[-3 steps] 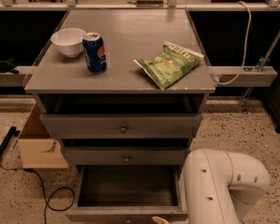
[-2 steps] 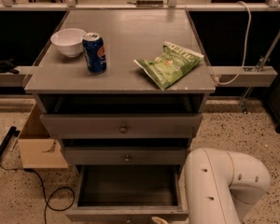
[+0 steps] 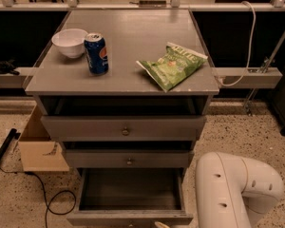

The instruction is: Close bottom drawer

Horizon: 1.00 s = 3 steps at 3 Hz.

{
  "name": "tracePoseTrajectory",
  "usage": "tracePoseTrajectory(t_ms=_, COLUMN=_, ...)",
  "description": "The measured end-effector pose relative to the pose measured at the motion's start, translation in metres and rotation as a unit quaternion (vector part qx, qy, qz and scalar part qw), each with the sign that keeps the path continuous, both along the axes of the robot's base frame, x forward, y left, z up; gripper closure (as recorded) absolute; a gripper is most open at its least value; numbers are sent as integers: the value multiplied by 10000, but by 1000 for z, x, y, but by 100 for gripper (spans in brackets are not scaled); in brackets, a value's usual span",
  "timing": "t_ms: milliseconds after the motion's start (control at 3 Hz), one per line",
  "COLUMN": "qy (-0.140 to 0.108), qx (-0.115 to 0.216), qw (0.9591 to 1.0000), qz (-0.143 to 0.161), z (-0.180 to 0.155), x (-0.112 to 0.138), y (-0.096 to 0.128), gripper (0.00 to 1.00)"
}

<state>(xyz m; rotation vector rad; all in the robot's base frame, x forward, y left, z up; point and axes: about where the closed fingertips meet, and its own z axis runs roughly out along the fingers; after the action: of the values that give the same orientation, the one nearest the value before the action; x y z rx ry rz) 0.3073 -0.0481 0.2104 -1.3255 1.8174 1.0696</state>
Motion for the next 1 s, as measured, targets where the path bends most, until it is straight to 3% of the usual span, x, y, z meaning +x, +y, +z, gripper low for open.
tracePoseTrajectory(t_ms=333, qy=-322, qx=-21, qw=9995, qz=-39, z=8, x=-4, y=-2, gripper=0)
tracePoseTrajectory(t_ms=667, qy=-374, qx=-25, qw=9993, qz=-38, z=10, x=-5, y=-2, gripper=0)
tracePoseTrajectory(t_ms=1000, qy=-172, qx=76, qw=9998, qz=42, z=7, x=-5, y=-2, gripper=0)
